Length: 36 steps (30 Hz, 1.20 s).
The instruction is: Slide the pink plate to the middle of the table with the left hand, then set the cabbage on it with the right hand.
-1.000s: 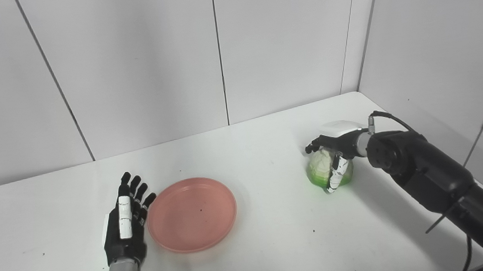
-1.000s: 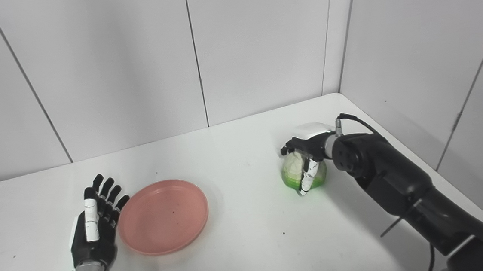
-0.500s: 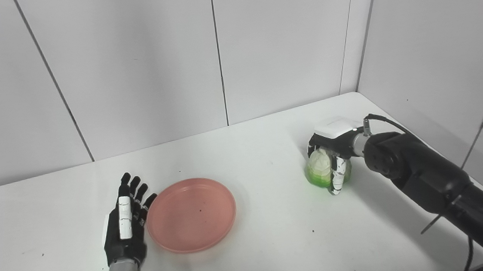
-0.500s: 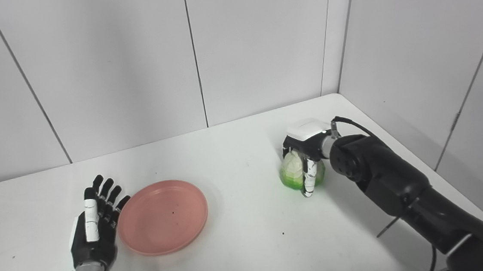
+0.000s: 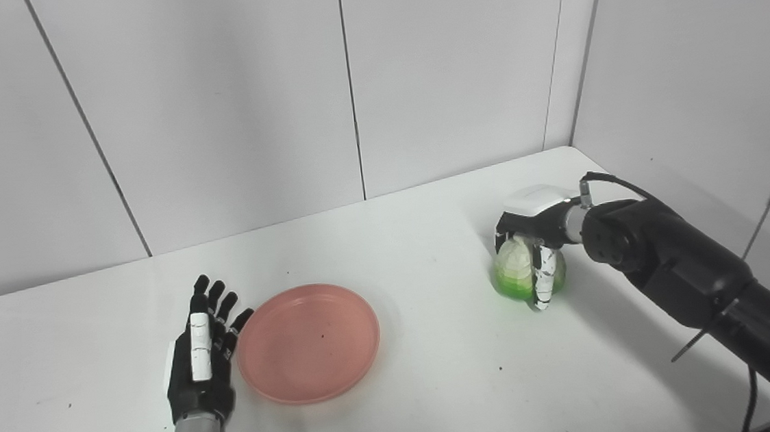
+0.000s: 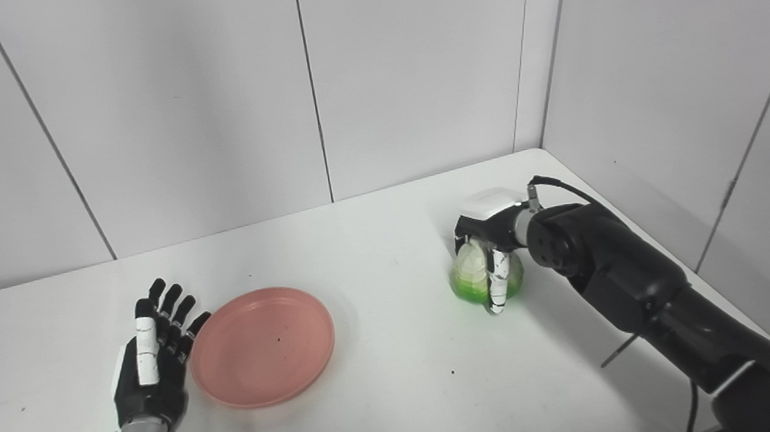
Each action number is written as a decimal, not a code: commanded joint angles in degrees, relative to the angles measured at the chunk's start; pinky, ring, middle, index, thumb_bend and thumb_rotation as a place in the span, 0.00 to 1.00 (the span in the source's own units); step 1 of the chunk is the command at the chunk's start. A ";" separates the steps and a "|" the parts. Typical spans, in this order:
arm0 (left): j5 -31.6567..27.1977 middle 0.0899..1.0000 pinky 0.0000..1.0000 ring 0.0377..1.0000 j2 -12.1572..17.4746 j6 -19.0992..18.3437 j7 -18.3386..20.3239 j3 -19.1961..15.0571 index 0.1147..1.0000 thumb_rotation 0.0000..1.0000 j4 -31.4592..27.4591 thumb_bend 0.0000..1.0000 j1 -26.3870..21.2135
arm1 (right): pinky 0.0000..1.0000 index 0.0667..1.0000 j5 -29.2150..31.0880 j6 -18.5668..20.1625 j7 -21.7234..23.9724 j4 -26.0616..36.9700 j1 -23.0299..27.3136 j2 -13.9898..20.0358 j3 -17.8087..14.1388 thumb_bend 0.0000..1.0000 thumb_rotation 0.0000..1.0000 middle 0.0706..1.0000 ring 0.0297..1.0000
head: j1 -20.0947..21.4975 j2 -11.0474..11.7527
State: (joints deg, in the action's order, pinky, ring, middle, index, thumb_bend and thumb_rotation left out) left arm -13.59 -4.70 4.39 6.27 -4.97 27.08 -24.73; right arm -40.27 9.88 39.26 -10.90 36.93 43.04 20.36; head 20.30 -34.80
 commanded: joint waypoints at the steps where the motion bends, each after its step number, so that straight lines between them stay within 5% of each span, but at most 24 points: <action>1: -0.16 0.97 0.81 0.94 -0.11 -1.42 -0.13 0.05 0.96 0.81 0.11 0.93 0.06 | 0.33 0.48 2.06 -0.26 2.08 2.14 2.59 1.43 -1.06 0.51 0.00 0.47 0.38 | -0.04 0.07; 19: 0.39 0.96 0.81 0.93 -1.85 -1.83 -1.55 0.45 0.96 0.80 -0.39 0.95 0.34 | 0.40 0.45 -6.38 -1.96 8.89 11.74 14.75 -0.48 2.38 0.52 0.00 0.45 0.43 | -4.15 0.11; 20: 0.46 0.96 0.81 0.93 -2.01 -1.70 -1.68 0.49 0.96 0.80 -0.41 0.95 0.38 | 0.45 0.43 -6.73 -1.95 8.97 12.07 14.82 -0.80 2.41 0.52 0.00 0.45 0.45 | -4.78 0.08; 21: 0.53 0.96 0.82 0.93 -2.17 -1.57 -1.77 0.56 0.95 0.79 -0.44 0.95 0.43 | 0.64 0.41 -6.97 -1.97 8.99 12.38 14.84 -1.18 2.45 0.52 0.00 0.48 0.55 | -5.48 0.02; 22: 0.62 0.96 0.82 0.94 -2.34 -1.45 -1.81 0.69 0.95 0.79 -0.48 0.95 0.50 | 0.68 0.40 -6.87 -2.29 8.85 12.59 14.80 -1.51 2.40 0.52 0.00 0.49 0.59 | -6.28 -0.02; 25: 0.95 0.97 0.84 0.95 -3.08 -1.36 -2.19 1.09 0.96 0.79 -0.75 0.93 0.67 | 0.40 0.45 -5.35 -5.78 7.58 12.57 14.77 -1.67 2.33 0.53 0.00 0.44 0.43 | -8.96 -0.28; 29: 2.00 0.98 0.85 0.95 -4.34 -1.70 -3.33 1.71 0.97 0.81 -1.32 0.94 0.92 | 0.29 0.46 -2.26 -8.48 6.75 13.23 15.19 -3.54 1.64 0.53 0.00 0.38 0.34 | -13.16 -0.46; 36: 3.63 0.97 0.85 0.95 -5.49 -0.77 -4.68 2.51 0.98 0.84 -0.44 0.93 0.63 | 0.36 0.47 0.26 -14.15 4.35 12.42 16.95 -7.32 2.03 0.52 0.00 0.42 0.39 | -18.28 -0.89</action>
State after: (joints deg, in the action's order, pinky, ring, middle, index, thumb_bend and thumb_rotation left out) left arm -10.62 -9.60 4.30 2.38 -2.65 26.16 -24.15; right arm -40.49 -1.87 45.95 0.71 49.64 35.51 23.47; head 2.46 -35.68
